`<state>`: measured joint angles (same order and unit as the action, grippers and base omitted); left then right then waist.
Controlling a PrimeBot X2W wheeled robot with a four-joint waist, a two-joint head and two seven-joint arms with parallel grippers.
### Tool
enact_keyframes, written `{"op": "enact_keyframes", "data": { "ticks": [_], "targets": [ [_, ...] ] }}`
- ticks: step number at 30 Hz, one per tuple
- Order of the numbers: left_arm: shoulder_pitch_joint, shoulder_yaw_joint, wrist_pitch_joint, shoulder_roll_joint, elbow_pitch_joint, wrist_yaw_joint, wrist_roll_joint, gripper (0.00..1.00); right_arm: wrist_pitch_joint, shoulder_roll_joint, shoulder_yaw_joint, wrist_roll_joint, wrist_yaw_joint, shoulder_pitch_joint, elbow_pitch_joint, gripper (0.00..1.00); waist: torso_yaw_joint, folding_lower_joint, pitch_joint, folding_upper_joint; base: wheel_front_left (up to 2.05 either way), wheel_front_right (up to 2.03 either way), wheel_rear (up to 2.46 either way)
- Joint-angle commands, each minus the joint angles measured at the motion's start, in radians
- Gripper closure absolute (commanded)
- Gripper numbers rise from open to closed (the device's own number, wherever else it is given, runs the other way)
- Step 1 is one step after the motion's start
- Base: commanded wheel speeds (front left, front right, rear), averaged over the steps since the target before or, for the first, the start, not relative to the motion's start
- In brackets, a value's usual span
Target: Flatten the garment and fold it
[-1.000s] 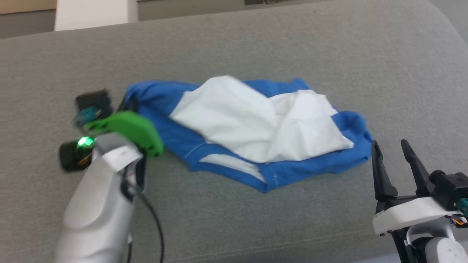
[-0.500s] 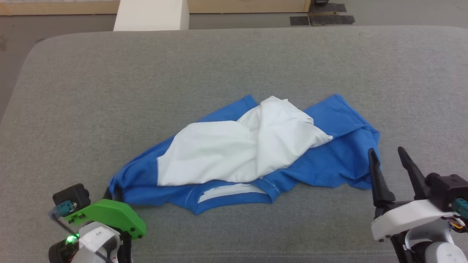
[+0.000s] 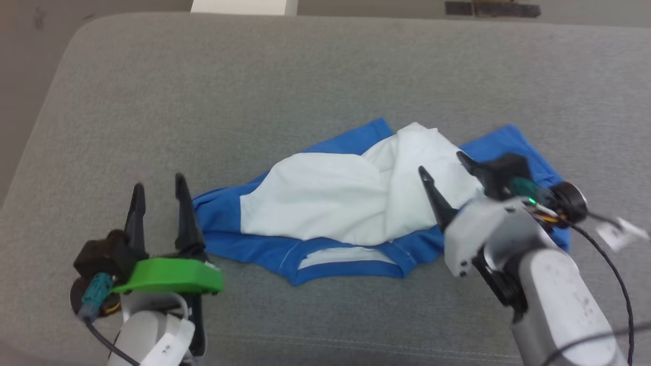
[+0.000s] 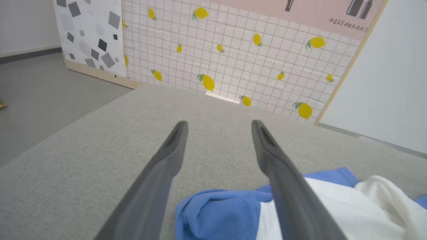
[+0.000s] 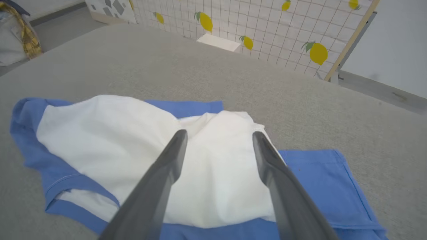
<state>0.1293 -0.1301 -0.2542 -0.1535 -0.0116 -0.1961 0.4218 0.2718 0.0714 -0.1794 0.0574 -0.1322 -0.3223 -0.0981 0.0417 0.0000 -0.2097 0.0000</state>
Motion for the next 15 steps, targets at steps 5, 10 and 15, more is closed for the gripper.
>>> {"op": "enact_keyframes", "data": {
  "ticks": [5,10,15],
  "targets": [
    [0.033,0.037,-0.007,0.077,0.036,0.072,-0.114,0.00,0.227,0.031,-0.067,0.039,0.002,-0.167,-0.176,0.00,0.118,0.0000,-0.102,0.0000,0.00,0.00,0.00],
    [0.031,0.051,-0.007,0.098,0.024,0.099,-0.123,0.00,0.366,0.066,-0.105,0.058,0.002,-0.222,-0.238,0.55,0.149,0.0000,-0.119,0.0000,0.00,0.00,0.00],
    [0.027,0.054,-0.007,0.102,0.011,0.112,-0.123,0.00,0.400,0.099,-0.099,0.074,0.002,-0.269,-0.234,1.00,0.160,0.0000,-0.111,0.0000,0.00,0.00,0.00]
  ]
}}
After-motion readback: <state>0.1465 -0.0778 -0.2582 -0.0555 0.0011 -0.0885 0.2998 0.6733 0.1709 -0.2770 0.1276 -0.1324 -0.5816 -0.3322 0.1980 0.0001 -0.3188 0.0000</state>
